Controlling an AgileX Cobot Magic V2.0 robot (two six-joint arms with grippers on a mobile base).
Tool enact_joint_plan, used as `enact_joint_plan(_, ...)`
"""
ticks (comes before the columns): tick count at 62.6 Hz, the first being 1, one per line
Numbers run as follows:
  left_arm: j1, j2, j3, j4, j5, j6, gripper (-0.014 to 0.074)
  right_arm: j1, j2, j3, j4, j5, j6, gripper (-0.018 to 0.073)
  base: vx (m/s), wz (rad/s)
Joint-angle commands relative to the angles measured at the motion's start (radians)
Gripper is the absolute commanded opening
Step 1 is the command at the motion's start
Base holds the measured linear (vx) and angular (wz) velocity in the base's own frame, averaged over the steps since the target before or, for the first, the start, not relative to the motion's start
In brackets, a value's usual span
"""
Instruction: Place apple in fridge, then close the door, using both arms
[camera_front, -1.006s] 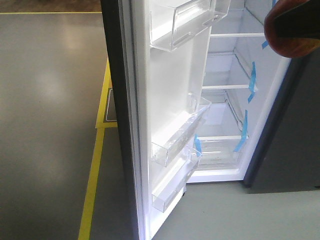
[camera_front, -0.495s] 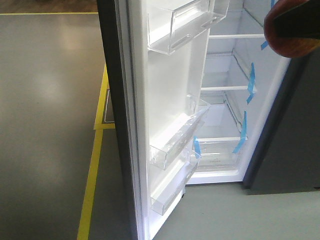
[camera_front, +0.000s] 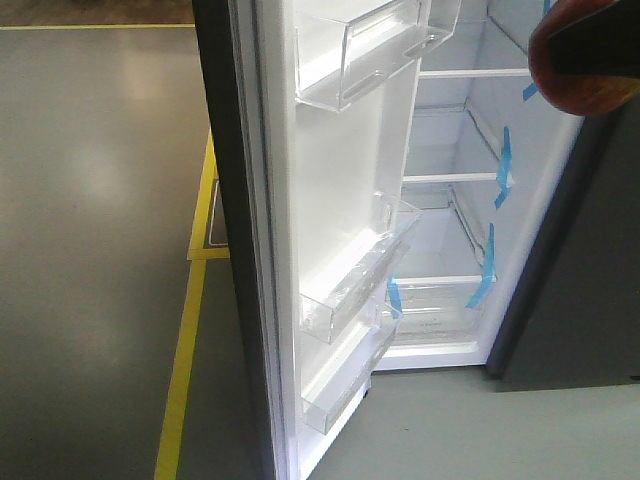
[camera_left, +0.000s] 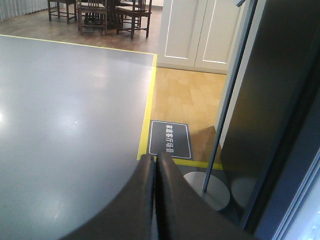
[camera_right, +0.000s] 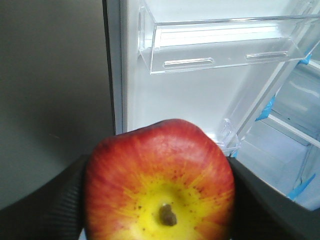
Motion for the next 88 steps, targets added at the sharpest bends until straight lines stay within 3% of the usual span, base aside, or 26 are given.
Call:
enact_joint_plan(1, -0.002, -0.015, 0.028, -0.007, -0.069, -0.007, -0.0006, -0.003, -0.013, -0.032, 0.028, -0.06, -0.002, -0.0007, 0.03, 0.0)
enact_joint_plan(88, -0.002, -0.015, 0.028, -0.007, -0.069, -0.007, -0.0006, -0.003, -0.013, -0.032, 0.028, -0.06, -0.002, -0.0007, 0.04, 0.0)
